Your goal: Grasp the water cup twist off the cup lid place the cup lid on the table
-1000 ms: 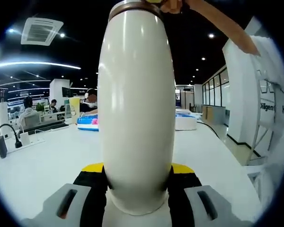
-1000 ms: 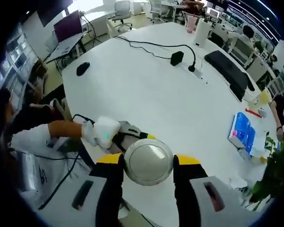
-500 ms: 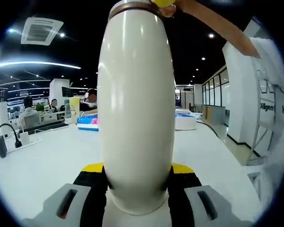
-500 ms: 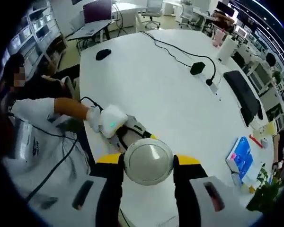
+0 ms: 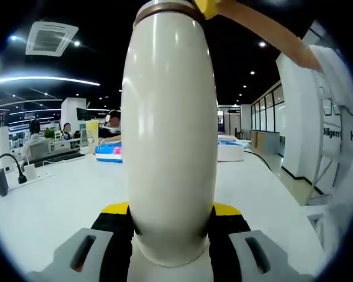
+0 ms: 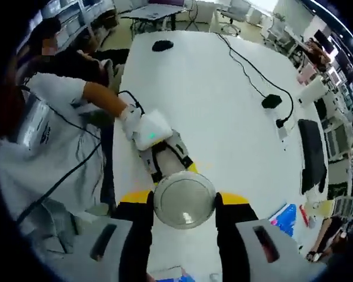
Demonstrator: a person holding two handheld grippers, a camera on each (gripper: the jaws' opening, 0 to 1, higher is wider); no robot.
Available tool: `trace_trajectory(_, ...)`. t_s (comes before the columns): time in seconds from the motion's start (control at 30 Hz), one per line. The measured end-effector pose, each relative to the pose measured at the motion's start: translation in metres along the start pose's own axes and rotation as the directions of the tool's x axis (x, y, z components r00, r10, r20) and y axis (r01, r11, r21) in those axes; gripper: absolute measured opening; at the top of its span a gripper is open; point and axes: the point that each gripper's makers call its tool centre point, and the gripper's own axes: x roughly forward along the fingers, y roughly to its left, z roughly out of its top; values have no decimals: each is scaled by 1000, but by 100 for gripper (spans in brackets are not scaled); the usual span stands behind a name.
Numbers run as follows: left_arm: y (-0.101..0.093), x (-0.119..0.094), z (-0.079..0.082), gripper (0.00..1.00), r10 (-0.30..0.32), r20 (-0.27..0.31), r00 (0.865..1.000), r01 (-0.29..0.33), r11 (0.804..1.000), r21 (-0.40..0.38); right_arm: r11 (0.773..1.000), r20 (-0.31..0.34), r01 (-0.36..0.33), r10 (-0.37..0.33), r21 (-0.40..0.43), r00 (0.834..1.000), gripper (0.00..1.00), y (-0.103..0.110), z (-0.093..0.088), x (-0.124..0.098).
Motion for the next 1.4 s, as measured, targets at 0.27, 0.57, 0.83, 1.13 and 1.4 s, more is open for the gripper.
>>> trace_trajectory(0.27, -1, 0, 0, 51, -3, 0, 1000, 3, 1000, -2, 1000, -5, -15, 15, -23, 1000, 44, -3, -1, -1)
trace_trajectory(0.57, -1, -1, 0, 51, -3, 0, 1000, 3, 1000, -4, 986, 2, -43, 44, -164, 999, 44, 0, 0, -1)
trace_trajectory(0.83, -2, -1, 0, 51, -3, -1, 1000, 3, 1000, -5, 971, -18, -37, 33, -237, 999, 44, 3, 0, 0)
trace_trajectory(1.13, -1, 0, -1, 51, -3, -7, 1000, 2, 1000, -19, 985, -60, 10, -20, -170, 998, 45, -2, -1, 3)
trace_trajectory(1.4, -1, 0, -1, 51, -4, -8, 1000, 4, 1000, -11, 989, 43, 67, -73, 128, 996, 53, -6, 13, -4)
